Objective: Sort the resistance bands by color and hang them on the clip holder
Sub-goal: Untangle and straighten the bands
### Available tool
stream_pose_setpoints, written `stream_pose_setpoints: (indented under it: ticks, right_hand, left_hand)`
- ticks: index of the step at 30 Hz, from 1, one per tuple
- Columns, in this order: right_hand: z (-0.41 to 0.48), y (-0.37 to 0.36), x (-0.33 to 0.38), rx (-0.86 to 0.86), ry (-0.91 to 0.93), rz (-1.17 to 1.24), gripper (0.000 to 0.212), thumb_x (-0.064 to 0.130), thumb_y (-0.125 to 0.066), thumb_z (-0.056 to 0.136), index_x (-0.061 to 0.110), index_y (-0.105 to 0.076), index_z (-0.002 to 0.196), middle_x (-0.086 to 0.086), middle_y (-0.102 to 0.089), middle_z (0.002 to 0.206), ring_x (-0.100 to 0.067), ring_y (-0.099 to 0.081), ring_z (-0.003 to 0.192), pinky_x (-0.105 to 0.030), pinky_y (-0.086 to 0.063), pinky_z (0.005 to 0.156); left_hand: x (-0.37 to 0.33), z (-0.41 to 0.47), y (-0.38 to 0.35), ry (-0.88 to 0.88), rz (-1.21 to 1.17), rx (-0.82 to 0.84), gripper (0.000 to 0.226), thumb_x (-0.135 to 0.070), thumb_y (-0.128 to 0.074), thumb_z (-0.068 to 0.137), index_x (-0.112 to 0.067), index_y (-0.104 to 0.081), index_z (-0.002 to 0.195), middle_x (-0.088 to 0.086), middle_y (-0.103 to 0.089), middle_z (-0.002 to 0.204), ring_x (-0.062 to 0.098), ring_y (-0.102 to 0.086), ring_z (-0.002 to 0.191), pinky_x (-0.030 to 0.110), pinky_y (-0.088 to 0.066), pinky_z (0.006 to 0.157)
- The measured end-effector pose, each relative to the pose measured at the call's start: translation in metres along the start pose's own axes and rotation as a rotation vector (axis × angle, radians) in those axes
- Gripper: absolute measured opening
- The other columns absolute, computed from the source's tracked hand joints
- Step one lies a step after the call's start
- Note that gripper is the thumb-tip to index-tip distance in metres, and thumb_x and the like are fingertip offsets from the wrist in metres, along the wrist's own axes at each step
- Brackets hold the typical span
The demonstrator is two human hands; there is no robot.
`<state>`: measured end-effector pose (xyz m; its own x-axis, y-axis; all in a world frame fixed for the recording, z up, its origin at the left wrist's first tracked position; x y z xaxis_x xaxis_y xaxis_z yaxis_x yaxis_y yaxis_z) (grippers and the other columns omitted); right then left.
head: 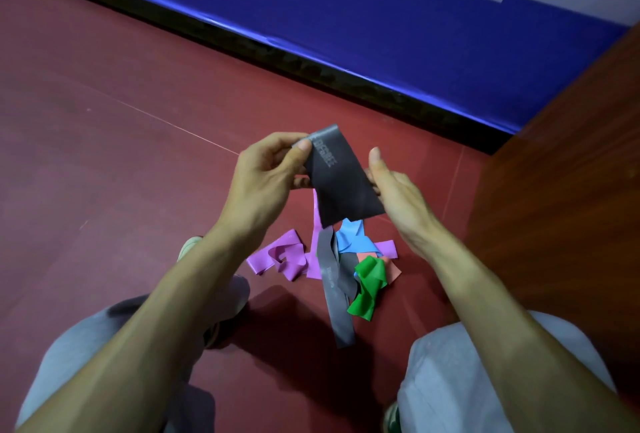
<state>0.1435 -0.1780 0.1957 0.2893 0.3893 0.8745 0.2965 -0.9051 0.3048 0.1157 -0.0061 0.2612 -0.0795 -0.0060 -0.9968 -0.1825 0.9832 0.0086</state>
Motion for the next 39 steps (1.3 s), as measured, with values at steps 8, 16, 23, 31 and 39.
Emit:
stream_pose_setpoints:
  ticks: [8, 16, 23, 31, 39]
  right_hand:
    - [0.001, -0.023, 0.002, 0.203, 0.148, -0.009, 0.090, 0.075, -0.051, 0.073, -0.011, -0.048, 0.099, 0.005, -0.035, 0.092, -0.015, -0.042, 0.078, -0.042, -0.042, 0.074]
    - [-0.008, -0.026, 0.006, 0.233, 0.198, 0.067, 0.010, 0.001, -0.059, 0.090, 0.000, -0.066, 0.097, -0.014, -0.066, 0.089, -0.015, -0.056, 0.085, -0.037, -0.046, 0.080]
    - [-0.008, -0.022, 0.011, 0.214, 0.244, 0.076, 0.033, -0.008, -0.067, 0.081, 0.020, -0.065, 0.097, 0.000, -0.069, 0.097, -0.012, -0.063, 0.091, -0.034, -0.050, 0.091]
    - [-0.010, -0.028, 0.010, 0.264, 0.197, 0.122, 0.038, -0.010, -0.059, 0.087, 0.026, -0.060, 0.100, 0.006, -0.066, 0.098, 0.001, -0.062, 0.084, -0.018, -0.048, 0.086]
    - [-0.010, -0.033, 0.010, 0.270, 0.228, 0.046, 0.039, -0.007, -0.060, 0.087, 0.029, -0.061, 0.100, 0.019, -0.065, 0.088, -0.003, -0.058, 0.076, -0.020, -0.050, 0.077]
  left_hand:
    - [0.007, 0.003, 0.015, 0.077, -0.058, -0.142, 0.031, -0.025, -0.044, 0.101, -0.008, -0.056, 0.078, -0.004, -0.058, 0.060, 0.004, -0.056, 0.053, 0.022, -0.051, 0.054]
    - [0.008, 0.003, 0.021, 0.093, -0.040, -0.140, 0.023, -0.025, -0.053, 0.097, -0.009, -0.066, 0.088, -0.008, -0.055, 0.049, 0.007, -0.053, 0.050, 0.025, -0.055, 0.058]
    - [0.009, 0.005, 0.026, 0.106, 0.026, -0.190, 0.009, -0.015, -0.066, 0.089, -0.009, -0.069, 0.095, 0.000, -0.067, 0.066, 0.006, -0.058, 0.052, 0.023, -0.053, 0.054]
    - [-0.004, 0.004, 0.019, 0.001, 0.057, -0.145, 0.010, -0.014, -0.057, 0.094, -0.010, -0.066, 0.097, 0.007, -0.067, 0.079, 0.011, -0.063, 0.065, 0.028, -0.057, 0.057]
    - [-0.008, 0.005, 0.021, -0.054, 0.101, -0.142, 0.010, -0.014, -0.058, 0.094, -0.010, -0.067, 0.099, 0.005, -0.067, 0.079, 0.009, -0.059, 0.063, 0.022, -0.051, 0.055]
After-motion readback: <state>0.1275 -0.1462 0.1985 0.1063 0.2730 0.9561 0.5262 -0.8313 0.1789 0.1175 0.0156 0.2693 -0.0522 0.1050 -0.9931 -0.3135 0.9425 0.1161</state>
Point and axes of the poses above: each hand's wrist, its own z-axis towards the middle knuckle, its own y-axis out of the back of the hand, x = y × z, the point moved 8 cm from there along z, towards the middle knuckle
